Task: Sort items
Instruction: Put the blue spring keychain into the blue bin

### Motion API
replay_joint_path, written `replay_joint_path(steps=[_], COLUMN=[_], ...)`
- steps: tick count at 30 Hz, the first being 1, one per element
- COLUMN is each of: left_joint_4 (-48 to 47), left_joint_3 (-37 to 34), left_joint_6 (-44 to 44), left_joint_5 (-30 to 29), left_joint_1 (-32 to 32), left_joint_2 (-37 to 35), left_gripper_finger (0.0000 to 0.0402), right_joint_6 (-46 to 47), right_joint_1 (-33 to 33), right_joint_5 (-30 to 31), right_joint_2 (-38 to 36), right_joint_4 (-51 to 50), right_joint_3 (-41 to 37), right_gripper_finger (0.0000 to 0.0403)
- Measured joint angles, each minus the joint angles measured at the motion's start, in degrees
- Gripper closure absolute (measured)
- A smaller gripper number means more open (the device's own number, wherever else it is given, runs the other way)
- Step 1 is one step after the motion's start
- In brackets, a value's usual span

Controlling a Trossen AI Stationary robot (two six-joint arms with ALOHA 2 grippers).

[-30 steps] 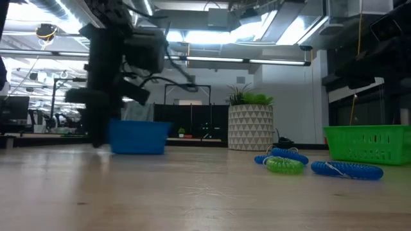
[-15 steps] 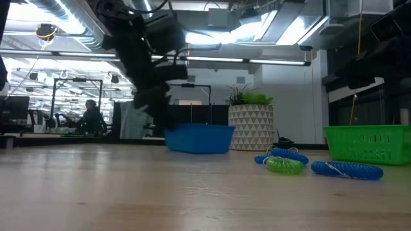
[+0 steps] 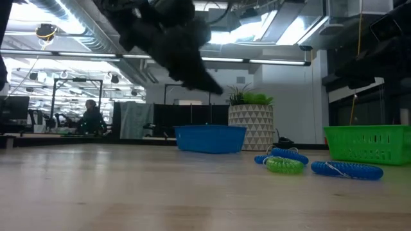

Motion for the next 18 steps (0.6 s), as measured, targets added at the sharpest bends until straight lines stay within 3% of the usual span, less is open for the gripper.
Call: replay_joint_path(steps=[4,11,18], left_joint_4=[-0.23,-2.85,-13.72], left_joint_3=[2.23,9.35,21.67], left_joint_6=[5.9,8.21,3.32], left_joint_5=[-0.54,-16.55,-14.59], left_joint_1=[-5.1,-11.49,-11.64], left_joint_2=[0.78,6.29,15.8], left_gripper_finger=[0.0373,0.0341,0.029], right_joint_6=[0.0,-0.01,0.0], right_joint_1=[0.0,0.0,0.0], right_joint_5=[-0.02,-0.02,-0.02], right_joint_2=[0.0,0.0,0.0], right_joint_4=[-0.01,0.01,0.02], right_joint_3=[0.0,0.0,0.02], right_gripper_finger=[0.0313,0.0313,0.0313])
